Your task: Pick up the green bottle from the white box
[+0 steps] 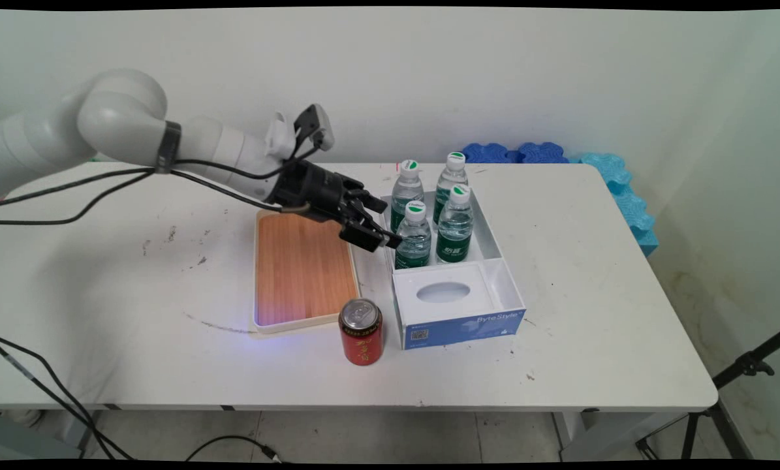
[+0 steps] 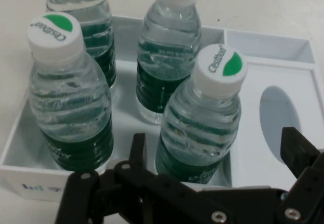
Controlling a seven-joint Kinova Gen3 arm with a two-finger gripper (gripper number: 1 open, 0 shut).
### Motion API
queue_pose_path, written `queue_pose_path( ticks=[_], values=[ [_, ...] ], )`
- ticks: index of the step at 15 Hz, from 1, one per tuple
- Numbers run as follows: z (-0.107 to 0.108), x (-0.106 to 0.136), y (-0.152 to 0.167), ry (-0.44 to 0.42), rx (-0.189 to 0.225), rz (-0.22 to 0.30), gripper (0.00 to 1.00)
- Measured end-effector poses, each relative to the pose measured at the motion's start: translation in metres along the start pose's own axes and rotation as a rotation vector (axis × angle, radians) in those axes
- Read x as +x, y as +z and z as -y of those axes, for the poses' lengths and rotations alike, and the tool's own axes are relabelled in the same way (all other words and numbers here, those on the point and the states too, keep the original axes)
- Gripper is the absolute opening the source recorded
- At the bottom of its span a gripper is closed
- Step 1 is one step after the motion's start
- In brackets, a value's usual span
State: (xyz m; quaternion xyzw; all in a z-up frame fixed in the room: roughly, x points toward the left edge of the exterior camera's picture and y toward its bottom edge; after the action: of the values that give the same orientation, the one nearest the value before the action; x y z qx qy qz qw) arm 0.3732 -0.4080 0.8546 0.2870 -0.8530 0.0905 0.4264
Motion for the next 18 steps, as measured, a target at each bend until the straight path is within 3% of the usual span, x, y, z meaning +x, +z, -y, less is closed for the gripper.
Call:
queue_pose_path(
  ticks=[15,16,18],
  values=[
    [0.009,-0.004,0.045,0.012,0.003,-0.002,1.0],
    [0.009,-0.004,0.047,0.013,0.004,-0.003,0.0],
    [0.009,-0.004,0.05,0.017,0.003,-0.006,0.0]
  ],
)
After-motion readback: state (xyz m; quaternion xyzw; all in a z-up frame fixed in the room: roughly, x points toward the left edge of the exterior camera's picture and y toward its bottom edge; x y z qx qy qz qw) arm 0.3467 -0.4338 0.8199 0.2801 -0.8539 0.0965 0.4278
